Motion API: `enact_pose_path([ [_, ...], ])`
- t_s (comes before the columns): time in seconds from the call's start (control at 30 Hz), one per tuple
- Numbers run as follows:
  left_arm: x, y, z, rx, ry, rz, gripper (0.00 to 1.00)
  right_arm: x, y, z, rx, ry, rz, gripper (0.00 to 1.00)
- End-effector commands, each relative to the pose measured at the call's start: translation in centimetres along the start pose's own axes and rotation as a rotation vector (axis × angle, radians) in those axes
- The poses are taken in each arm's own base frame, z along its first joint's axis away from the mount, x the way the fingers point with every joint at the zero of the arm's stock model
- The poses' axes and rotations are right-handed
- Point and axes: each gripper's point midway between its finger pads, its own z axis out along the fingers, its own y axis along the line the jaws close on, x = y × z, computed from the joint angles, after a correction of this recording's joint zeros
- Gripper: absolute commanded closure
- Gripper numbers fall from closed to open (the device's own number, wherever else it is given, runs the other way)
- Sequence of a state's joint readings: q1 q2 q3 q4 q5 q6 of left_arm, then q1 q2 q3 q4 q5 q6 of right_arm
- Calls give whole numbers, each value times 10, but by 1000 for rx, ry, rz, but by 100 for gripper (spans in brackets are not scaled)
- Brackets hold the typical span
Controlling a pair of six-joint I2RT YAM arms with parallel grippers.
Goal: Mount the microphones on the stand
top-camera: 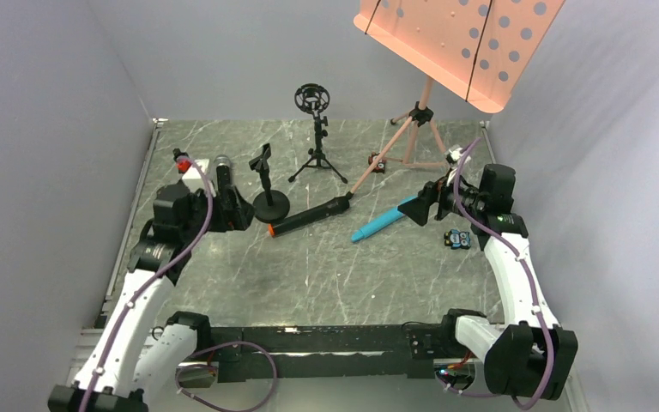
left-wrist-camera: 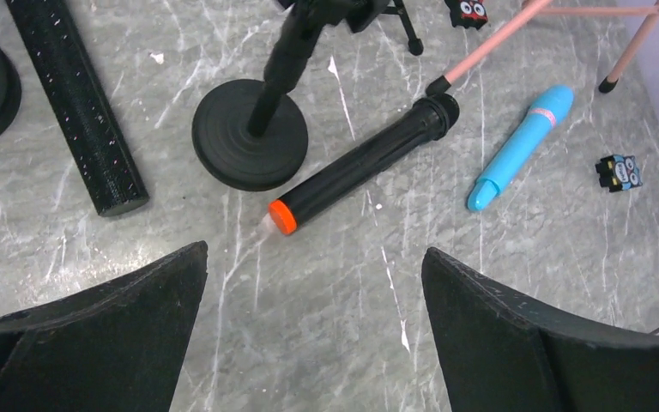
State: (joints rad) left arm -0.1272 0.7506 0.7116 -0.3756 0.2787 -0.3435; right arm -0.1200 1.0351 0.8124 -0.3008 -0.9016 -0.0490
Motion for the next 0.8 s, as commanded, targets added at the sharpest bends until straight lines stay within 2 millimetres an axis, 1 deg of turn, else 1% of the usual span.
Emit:
enact_pose_path([
  [0.0, -32, -7, 0, -111, 17, 97, 1, 13, 20, 0, -170, 29, -168, 0],
  [0.07, -44, -7, 2, -159, 30, 106, 1, 18, 22, -1, -174, 31, -175, 0],
  [0.13, -57, -8, 5, -186, 35, 114, 1, 16, 22, -2, -176, 30, -180, 0],
  [0.2, -76, -8, 8, -222, 15, 140, 1, 14, 23, -2, -178, 36, -183, 0],
  [0.27, -100, -13, 11, -234, -2, 169, 1, 14, 21, -2, -172, 39, -186, 0],
  [0.33, -123, -28, 19, -195, 7, 196, 1, 15, 21, -2, -175, 40, -184, 0],
  [0.4, -138, -40, 30, -159, 30, 222, 2, 16, 23, -1, -187, 43, -179, 0],
  [0.47, -142, -42, 44, -157, 66, 246, 5, 17, 24, -1, -191, 43, -182, 0],
  [0.5, -143, -43, 54, -154, 86, 260, 7, 17, 24, -2, -191, 43, -185, 0],
  [0.53, -142, -43, 59, -154, 101, 268, 9, 17, 24, -2, -190, 44, -186, 0],
  [0.57, -142, -44, 68, -154, 120, 276, 12, 17, 24, -1, -191, 45, -186, 0],
  [0.63, -139, -46, 80, -154, 154, 295, 16, 18, 23, -1, -189, 48, -184, 0],
  [0.77, -134, -46, 103, -186, 205, 347, 20, 18, 21, 0, -188, 51, -179, 0],
])
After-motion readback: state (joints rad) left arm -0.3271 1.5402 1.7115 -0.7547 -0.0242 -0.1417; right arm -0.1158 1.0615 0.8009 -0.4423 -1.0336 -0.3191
